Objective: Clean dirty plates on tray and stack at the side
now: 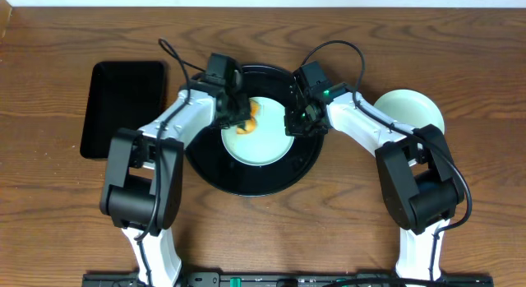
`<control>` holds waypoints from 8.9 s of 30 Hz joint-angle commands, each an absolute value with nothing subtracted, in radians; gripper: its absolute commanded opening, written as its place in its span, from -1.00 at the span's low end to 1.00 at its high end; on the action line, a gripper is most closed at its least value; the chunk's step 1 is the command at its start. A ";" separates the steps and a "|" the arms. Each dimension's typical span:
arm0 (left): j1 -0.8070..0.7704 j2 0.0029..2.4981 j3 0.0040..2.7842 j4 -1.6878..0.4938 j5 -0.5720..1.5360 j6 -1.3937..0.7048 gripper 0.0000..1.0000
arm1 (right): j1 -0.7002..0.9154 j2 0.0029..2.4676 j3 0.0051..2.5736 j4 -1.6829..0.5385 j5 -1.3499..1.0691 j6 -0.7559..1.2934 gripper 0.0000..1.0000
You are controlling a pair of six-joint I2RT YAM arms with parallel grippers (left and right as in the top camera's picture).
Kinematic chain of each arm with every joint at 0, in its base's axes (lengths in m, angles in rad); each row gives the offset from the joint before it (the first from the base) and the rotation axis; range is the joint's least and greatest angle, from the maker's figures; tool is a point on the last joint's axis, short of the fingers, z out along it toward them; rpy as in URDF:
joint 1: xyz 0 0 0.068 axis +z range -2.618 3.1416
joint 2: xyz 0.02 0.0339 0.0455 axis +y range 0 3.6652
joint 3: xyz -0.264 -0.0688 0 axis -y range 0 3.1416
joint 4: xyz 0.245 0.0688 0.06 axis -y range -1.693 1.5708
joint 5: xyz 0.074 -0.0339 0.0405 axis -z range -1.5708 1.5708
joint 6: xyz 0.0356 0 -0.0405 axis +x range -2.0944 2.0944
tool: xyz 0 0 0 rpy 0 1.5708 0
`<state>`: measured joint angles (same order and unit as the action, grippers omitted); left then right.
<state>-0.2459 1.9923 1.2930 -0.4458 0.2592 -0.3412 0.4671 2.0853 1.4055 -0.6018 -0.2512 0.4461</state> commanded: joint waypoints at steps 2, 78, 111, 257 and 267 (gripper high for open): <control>-0.212 2.025 1.303 -0.506 0.142 -0.375 -0.85 | 0.469 2.100 1.406 -0.611 -0.241 0.456 -0.97; 0.048 1.777 1.385 -0.748 0.346 -0.218 -0.85 | 0.385 1.779 1.405 -0.700 -0.031 0.325 -0.97; 0.048 1.777 1.385 -0.748 0.346 -0.218 -0.85 | 0.661 1.720 1.405 -0.695 0.612 0.346 -0.97; 0.048 1.777 1.385 -0.754 0.346 -0.218 -0.85 | 0.531 2.052 1.391 -0.712 -0.015 0.543 -0.57; 0.048 1.777 1.381 -0.754 0.346 -0.218 -0.85 | 0.548 2.113 1.391 -0.646 -0.063 0.622 -0.49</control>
